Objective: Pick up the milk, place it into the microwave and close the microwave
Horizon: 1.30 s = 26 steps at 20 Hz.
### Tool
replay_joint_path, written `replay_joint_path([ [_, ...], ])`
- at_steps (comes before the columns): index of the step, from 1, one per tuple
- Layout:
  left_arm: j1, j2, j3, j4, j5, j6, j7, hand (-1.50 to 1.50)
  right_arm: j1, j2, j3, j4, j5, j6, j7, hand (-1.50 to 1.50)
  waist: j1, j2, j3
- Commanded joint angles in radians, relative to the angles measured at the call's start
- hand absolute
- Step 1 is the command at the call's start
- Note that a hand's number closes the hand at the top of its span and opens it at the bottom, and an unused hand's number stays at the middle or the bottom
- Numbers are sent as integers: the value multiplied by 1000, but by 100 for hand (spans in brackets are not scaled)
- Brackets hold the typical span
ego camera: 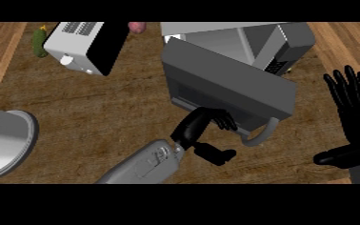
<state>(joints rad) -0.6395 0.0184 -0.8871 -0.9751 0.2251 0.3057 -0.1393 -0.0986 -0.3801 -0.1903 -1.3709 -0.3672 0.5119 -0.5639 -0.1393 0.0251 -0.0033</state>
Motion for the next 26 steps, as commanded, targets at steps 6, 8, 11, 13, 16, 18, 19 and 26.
replay_joint_path([
  [6,-152,-18,40,3,189,73,-111,150,-74,-20,44,-72,-69,72,64,-150,-96,20,-4],
  [8,-194,-18,64,26,218,67,-108,150,-80,-27,48,-89,-78,80,74,-150,-124,25,-4],
  [11,-234,-18,68,46,256,89,-100,150,-102,-56,48,-108,-98,101,98,-150,-153,25,-3],
  [13,-250,-18,68,74,271,96,-116,150,-114,-64,38,-112,-107,97,104,-150,-163,31,-2],
  [16,-289,-18,77,94,298,113,-113,150,-128,-69,44,-109,-134,113,123,-150,-190,42,-1],
  [18,-314,-18,83,116,311,122,-119,150,-131,-73,45,-118,-145,115,136,-150,-197,39,0],
  [19,-319,-18,79,120,319,125,-118,150,-145,-87,44,-121,-148,120,146,-150,-206,42,-1],
  [26,-379,-18,100,172,369,147,-129,150,-174,-104,47,-134,-191,134,181,-150,-234,54,0],
])
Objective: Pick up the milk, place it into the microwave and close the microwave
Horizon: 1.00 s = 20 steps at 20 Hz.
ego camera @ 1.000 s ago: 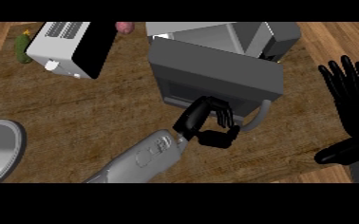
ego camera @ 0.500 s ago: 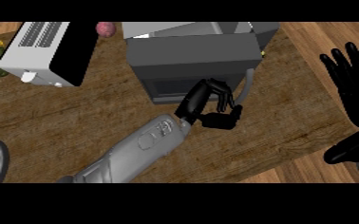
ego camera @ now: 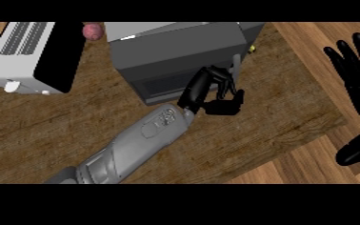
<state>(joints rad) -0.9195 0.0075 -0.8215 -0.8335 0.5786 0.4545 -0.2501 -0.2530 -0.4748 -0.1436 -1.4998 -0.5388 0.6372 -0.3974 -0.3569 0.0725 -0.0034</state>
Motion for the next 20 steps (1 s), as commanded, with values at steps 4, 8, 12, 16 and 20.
replay_joint_path([
  [4,-129,-7,34,51,41,8,-20,150,-40,-38,-10,-2,-42,19,37,-150,-35,11,1],
  [8,-146,-7,32,68,59,27,-34,150,-63,-68,-24,10,-61,26,59,-150,-48,18,1],
  [12,-177,-7,44,87,79,42,-38,150,-79,-83,-26,9,-74,32,71,-150,-65,20,2],
  [16,-190,-7,52,103,104,58,-51,150,-96,-101,-38,22,-87,34,83,-150,-78,26,4],
  [20,-196,-7,49,113,119,73,-57,150,-115,-129,-51,24,-89,36,95,-150,-84,25,5],
])
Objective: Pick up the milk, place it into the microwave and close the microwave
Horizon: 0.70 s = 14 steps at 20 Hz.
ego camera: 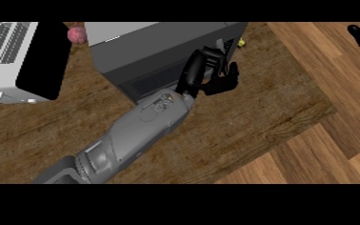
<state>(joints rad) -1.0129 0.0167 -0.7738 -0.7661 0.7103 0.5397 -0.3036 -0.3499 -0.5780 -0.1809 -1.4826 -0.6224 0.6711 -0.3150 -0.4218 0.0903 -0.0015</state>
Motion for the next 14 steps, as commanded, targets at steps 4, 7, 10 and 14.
replay_joint_path([
  [4,-101,-16,-2,41,5,3,-22,150,-37,-42,-15,11,-14,9,23,-150,-23,9,3],
  [7,-112,-16,-4,41,16,5,-30,150,-47,-36,-9,20,-36,16,30,-150,-21,11,4],
  [10,-107,-16,-10,45,26,17,-35,150,-52,-43,-15,29,-50,25,33,-150,-34,13,6],
  [14,-105,-16,-25,48,29,26,-58,150,-61,-48,-18,44,-65,27,42,-150,-32,16,7],
])
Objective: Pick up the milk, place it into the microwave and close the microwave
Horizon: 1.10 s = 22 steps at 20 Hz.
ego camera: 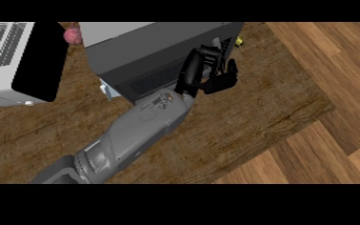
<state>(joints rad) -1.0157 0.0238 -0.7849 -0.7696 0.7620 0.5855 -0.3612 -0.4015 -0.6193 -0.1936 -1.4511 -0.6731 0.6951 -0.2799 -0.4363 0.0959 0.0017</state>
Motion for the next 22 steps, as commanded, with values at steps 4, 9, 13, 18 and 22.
replay_joint_path([
  [4,-110,-23,-8,50,-6,-5,-9,150,-16,-16,-2,22,-24,11,20,-150,-24,11,4],
  [9,-58,-22,82,85,57,134,-24,150,-26,-31,-20,30,-61,16,28,-150,14,-4,1],
  [13,-57,-24,83,135,85,150,-9,150,-24,-46,-38,34,-73,12,33,-150,41,1,1],
  [18,-57,-13,35,157,124,111,-4,150,-19,-75,-72,39,-86,1,38,-150,72,4,-1],
  [22,-55,45,2,181,142,68,-5,150,-8,-95,-97,36,-104,-2,43,-150,97,5,-2],
])
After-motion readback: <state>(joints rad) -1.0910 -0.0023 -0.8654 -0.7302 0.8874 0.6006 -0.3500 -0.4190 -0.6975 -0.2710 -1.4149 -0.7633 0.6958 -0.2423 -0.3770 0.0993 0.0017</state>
